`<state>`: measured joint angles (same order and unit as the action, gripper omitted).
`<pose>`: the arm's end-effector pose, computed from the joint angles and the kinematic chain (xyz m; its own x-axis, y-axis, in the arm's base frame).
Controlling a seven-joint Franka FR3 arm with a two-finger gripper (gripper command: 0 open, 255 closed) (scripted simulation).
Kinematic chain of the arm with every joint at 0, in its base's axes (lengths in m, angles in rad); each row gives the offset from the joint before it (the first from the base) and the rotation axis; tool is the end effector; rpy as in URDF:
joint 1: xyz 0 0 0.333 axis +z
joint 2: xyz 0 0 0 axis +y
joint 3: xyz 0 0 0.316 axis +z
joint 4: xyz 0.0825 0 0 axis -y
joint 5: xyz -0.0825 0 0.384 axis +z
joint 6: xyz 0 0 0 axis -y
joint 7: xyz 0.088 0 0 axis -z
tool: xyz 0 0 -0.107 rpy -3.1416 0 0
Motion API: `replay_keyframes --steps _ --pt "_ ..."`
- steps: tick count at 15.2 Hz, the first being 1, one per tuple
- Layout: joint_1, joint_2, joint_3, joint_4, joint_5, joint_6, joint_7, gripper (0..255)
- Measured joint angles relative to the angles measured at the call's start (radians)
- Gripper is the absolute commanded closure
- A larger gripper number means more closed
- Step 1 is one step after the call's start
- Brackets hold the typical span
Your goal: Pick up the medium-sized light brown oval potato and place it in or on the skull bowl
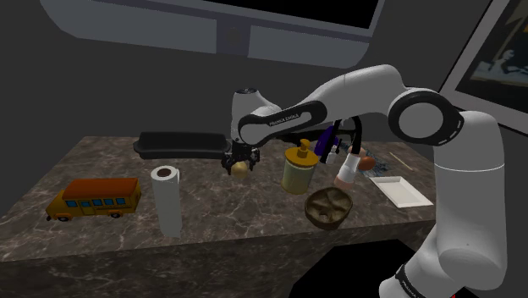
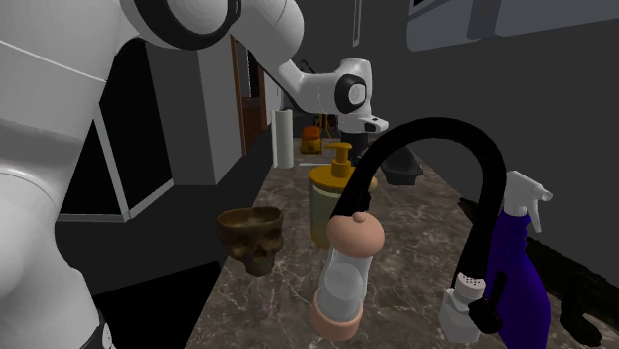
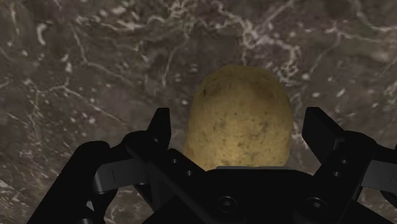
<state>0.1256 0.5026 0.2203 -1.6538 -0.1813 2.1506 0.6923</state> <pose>0.6458 0.2065 0.3260 0.9621 -0.2702 0.0356 -0.2713 -0.9620 0.0314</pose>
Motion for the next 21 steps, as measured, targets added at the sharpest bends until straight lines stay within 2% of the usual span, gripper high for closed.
replay_keyframes --steps 4,5,15,21 --pt "0.0 0.001 0.0 0.0 0.0 0.002 0.0 0" --pt "0.0 0.001 0.0 0.0 0.0 0.002 0.0 255" --pt "0.0 0.001 0.0 0.0 0.0 0.002 0.0 255" --pt "-0.003 -0.026 0.004 0.027 0.009 -0.051 -0.01 255"
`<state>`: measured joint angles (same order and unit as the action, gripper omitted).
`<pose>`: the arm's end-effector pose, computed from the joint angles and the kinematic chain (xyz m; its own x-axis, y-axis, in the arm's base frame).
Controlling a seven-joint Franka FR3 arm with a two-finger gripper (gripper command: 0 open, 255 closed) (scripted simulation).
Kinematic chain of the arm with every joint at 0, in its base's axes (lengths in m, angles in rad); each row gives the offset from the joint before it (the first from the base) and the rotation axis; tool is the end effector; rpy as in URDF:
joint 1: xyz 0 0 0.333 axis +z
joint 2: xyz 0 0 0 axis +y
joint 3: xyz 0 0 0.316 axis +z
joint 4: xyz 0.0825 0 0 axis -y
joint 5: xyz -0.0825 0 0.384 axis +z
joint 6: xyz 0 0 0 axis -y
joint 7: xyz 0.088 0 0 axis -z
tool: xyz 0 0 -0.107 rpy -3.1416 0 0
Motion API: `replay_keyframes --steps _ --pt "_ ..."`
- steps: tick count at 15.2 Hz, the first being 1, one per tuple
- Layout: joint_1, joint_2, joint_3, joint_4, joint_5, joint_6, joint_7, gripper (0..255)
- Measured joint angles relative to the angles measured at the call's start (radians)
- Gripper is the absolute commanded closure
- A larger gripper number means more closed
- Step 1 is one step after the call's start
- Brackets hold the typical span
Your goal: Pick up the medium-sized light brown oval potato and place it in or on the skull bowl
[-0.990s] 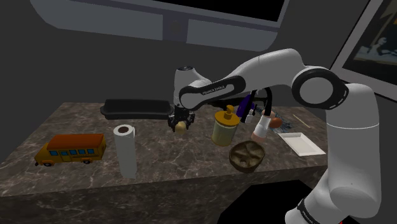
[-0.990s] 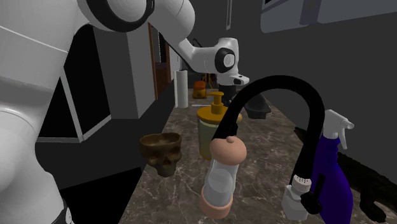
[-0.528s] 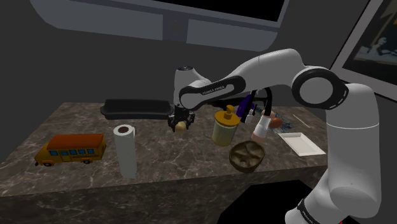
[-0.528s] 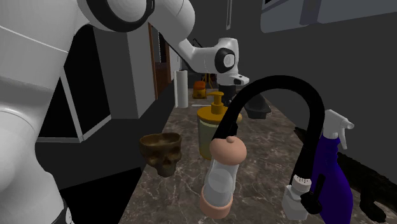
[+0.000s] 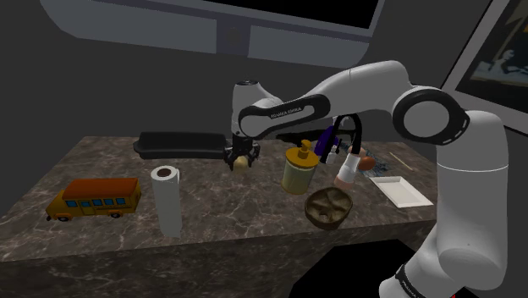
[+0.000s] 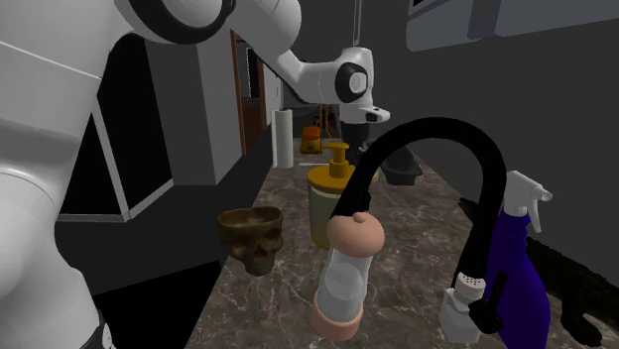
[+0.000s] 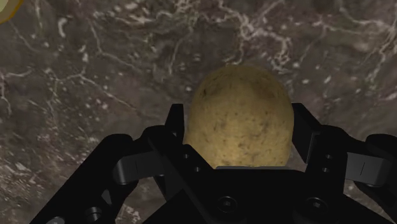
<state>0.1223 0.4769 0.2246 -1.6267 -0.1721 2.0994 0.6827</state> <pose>0.6470 0.2055 0.3512 0.9621 -0.2701 0.0362 -0.2713 -0.9620 0.0311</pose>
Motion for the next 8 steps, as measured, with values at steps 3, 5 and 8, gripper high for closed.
replay_keyframes --steps 3,5,8 --pt "0.0 -0.015 0.003 0.017 0.005 -0.032 -0.003 255" --pt "-0.001 -0.03 0.005 0.024 0.009 -0.054 -0.006 255" --pt "-0.002 -0.042 0.007 0.047 0.014 -0.088 -0.011 255"
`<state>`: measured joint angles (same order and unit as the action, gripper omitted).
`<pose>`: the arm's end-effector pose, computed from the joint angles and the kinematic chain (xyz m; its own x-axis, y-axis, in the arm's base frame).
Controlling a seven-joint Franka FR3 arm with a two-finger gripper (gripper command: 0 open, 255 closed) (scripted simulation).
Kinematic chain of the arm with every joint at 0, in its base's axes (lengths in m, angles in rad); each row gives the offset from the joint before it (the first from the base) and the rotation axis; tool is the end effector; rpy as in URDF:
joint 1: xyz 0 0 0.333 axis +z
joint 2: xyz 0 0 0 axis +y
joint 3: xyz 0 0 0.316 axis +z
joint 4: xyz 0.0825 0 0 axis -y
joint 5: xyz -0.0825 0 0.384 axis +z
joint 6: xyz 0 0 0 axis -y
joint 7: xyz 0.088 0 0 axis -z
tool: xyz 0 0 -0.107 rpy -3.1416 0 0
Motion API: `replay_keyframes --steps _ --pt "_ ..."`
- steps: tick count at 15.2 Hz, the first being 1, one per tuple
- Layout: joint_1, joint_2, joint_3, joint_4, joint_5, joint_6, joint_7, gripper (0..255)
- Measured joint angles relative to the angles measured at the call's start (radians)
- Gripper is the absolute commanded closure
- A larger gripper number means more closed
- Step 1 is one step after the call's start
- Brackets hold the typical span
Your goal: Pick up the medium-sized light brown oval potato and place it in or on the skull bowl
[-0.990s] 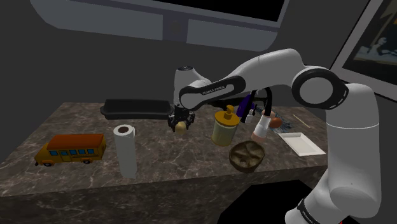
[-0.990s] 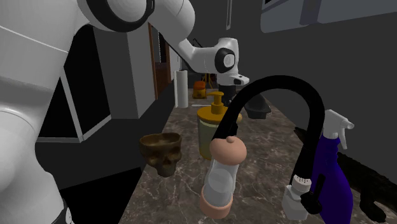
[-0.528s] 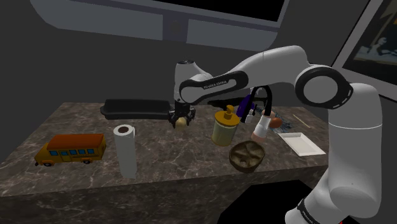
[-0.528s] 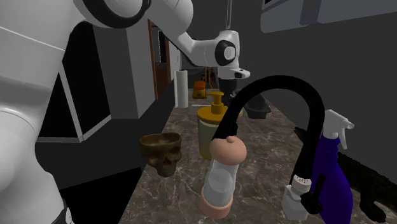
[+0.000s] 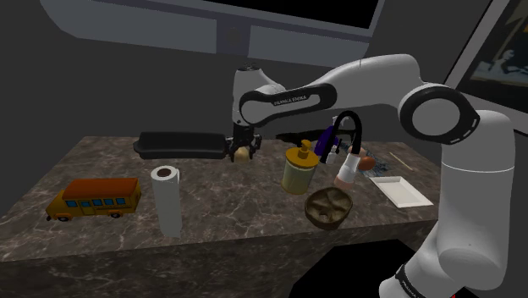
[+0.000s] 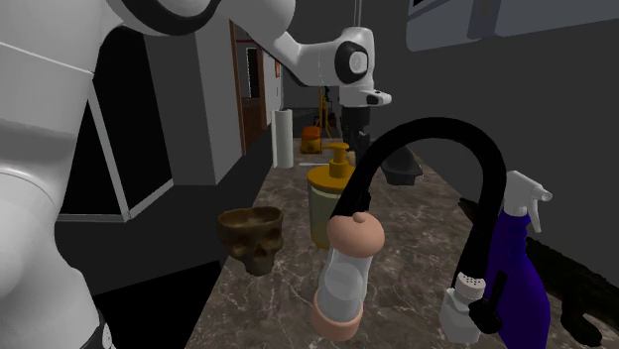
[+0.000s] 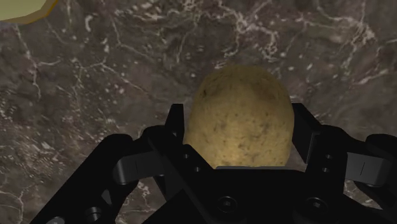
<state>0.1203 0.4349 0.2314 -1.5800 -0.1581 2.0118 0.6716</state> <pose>0.6458 0.2057 0.3935 0.9622 -0.2701 0.0360 -0.2712 -0.9620 0.0312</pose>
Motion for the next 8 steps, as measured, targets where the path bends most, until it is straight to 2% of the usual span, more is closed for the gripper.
replay_keyframes --steps 8 --pt "0.0 -0.026 0.004 0.067 0.01 -0.092 -0.01 255"
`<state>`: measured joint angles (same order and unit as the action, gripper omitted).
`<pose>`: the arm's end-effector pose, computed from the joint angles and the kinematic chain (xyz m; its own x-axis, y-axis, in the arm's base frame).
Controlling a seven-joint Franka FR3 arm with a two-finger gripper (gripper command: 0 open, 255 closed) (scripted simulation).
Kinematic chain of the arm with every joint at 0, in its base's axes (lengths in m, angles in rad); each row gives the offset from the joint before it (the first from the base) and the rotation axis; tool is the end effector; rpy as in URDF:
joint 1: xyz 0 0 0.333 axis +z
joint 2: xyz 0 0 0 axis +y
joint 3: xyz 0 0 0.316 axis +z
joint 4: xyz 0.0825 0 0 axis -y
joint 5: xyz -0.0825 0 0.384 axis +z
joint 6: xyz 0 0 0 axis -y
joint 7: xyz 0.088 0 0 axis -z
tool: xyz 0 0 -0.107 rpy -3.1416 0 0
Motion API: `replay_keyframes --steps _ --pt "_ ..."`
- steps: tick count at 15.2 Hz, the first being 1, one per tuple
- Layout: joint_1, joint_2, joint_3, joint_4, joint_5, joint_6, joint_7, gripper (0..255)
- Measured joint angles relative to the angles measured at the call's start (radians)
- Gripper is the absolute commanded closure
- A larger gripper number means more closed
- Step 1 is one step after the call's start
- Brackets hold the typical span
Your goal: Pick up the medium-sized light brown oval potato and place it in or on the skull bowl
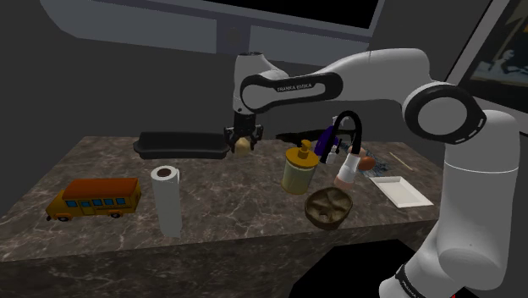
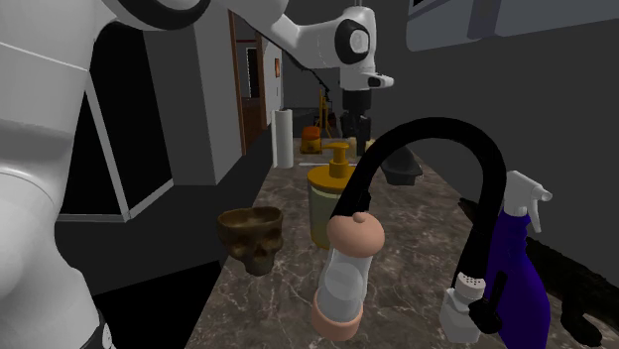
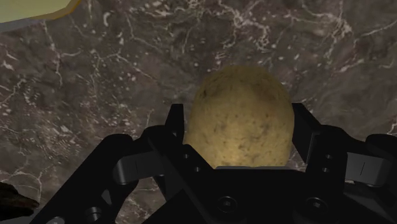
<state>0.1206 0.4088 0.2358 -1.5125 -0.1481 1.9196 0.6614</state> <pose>0.6457 0.2055 0.4348 0.9622 -0.2701 0.0362 -0.2712 -0.9620 0.0309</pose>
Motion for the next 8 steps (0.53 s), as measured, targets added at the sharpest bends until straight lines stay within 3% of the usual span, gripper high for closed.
replay_keyframes --steps 8 --pt "0.003 -0.015 0.003 0.087 0.007 -0.101 -0.008 255"
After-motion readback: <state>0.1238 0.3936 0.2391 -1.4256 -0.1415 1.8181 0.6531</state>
